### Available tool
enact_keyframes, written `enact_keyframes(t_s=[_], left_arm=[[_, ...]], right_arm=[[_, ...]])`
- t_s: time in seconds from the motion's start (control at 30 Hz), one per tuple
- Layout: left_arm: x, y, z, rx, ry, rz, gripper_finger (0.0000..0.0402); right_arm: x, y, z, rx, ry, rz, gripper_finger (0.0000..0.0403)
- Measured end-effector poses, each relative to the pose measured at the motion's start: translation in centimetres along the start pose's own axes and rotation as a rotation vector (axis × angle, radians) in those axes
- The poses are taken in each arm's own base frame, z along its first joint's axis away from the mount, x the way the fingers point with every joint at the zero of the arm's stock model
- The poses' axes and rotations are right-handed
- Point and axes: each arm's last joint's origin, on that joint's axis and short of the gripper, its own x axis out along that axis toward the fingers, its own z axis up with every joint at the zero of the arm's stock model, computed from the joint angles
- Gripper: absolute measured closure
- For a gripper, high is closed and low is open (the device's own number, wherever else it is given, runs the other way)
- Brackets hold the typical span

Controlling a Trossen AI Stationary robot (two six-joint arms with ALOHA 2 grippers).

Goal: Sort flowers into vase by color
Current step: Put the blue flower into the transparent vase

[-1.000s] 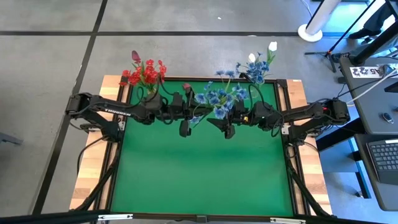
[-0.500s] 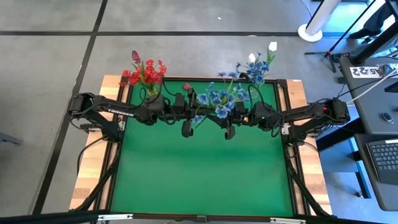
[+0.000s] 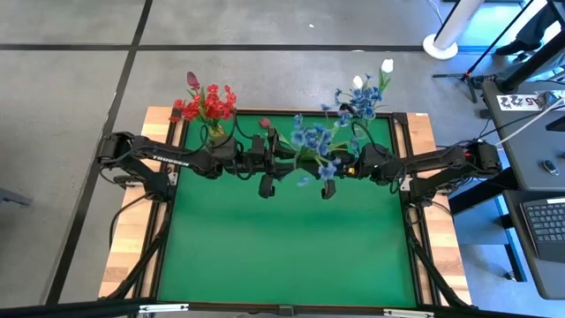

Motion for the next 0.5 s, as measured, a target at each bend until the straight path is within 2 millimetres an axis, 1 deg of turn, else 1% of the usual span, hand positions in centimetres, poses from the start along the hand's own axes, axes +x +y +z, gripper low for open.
enact_keyframes(t_s=[0.1,0.27,0.4,0.5], left_arm=[[-0.1,-0.2,0.0,-0.002,0.009,0.0,0.025],[-0.9,-0.8,0.9,-0.002,0.06,0.028,0.0198],[-2.1,-1.1,2.2,0.019,0.112,0.082,0.0173],[-3.2,-1.4,3.2,0.054,0.151,0.147,0.0166]], right_arm=[[-0.5,0.1,0.9,-0.024,0.006,-0.016,0.0395],[-2.0,0.1,2.9,-0.088,0.034,-0.107,0.0397],[-3.8,0.2,4.8,-0.154,0.064,-0.212,0.0395],[-5.5,0.2,6.5,-0.213,0.075,-0.301,0.0397]])
